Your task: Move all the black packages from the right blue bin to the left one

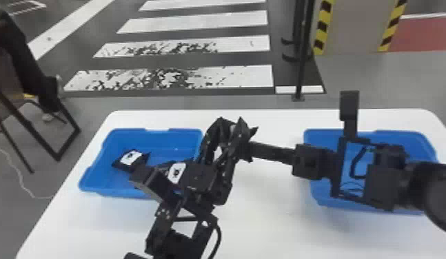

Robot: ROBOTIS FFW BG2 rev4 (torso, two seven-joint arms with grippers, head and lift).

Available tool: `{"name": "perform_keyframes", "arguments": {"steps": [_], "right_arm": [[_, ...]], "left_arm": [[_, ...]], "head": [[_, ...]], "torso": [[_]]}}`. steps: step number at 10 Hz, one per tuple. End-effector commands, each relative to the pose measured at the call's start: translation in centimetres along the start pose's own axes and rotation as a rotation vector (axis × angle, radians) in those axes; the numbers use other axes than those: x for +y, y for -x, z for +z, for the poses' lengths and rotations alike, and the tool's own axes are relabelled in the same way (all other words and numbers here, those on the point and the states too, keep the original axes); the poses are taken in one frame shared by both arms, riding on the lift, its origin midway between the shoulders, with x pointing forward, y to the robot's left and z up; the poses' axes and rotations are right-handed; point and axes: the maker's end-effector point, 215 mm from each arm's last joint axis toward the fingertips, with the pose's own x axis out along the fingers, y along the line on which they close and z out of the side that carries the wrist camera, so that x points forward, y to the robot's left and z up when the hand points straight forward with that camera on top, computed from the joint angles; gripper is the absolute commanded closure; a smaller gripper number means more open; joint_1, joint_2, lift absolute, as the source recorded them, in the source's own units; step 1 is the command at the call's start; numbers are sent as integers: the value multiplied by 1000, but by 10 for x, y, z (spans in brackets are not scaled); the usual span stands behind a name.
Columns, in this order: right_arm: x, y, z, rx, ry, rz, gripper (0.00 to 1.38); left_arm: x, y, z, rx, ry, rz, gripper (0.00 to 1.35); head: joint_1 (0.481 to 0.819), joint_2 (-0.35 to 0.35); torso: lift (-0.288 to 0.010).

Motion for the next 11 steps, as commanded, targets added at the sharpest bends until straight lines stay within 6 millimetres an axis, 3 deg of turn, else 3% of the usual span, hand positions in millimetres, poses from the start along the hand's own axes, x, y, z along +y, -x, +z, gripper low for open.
{"name": "perform_keyframes", "arguments": {"steps": [1,5,7,9,10,11], "right_arm": [[1,0,7,-20,6,5,1139],[-4,0,18,-52,0,3,1124],[-7,0,20,-69,-13,8,995],[-18,8,27,-119,-51,11,256],[-24,17,28,-136,-61,0,113],[-29,24,27,-149,-72,-12,133]], "left_arm": [[2,0,-2,22,-12,-4,1220],[1,-2,7,8,-52,-17,1220],[14,-5,4,35,-90,-1,1220],[79,-8,33,24,-310,126,1220],[108,-9,46,11,-394,188,1220],[146,-5,58,-1,-477,256,1220]], "head": [[695,158],[695,157],[695,154],[695,162],[695,188],[690,214]], "torso": [[-140],[-140],[-140],[-140],[-140],[-140]]}}
